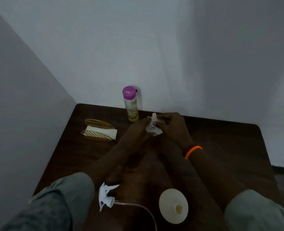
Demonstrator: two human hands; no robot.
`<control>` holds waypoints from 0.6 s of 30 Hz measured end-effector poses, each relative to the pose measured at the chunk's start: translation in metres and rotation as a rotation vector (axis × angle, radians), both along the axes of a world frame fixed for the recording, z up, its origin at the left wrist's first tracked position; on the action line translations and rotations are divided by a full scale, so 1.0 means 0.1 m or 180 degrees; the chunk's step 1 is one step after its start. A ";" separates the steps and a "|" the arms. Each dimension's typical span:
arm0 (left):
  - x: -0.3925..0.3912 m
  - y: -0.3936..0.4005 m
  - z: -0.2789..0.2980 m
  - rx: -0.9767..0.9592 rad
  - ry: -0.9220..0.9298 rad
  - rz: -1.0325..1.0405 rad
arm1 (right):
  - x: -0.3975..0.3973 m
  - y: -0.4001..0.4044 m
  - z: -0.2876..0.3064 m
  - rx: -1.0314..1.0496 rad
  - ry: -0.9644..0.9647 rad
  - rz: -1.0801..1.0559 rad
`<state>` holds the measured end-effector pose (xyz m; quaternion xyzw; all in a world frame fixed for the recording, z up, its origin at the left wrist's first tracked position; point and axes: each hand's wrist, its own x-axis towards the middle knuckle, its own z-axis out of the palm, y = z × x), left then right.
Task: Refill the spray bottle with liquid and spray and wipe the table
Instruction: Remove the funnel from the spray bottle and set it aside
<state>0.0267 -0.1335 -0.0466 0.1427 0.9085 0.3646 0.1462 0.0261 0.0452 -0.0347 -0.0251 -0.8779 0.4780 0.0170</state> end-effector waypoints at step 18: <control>-0.52 0.12 -0.85 -0.0497 0.0503 -0.0411 | -0.52 0.03 -0.92 0.0326 -0.0314 -0.0218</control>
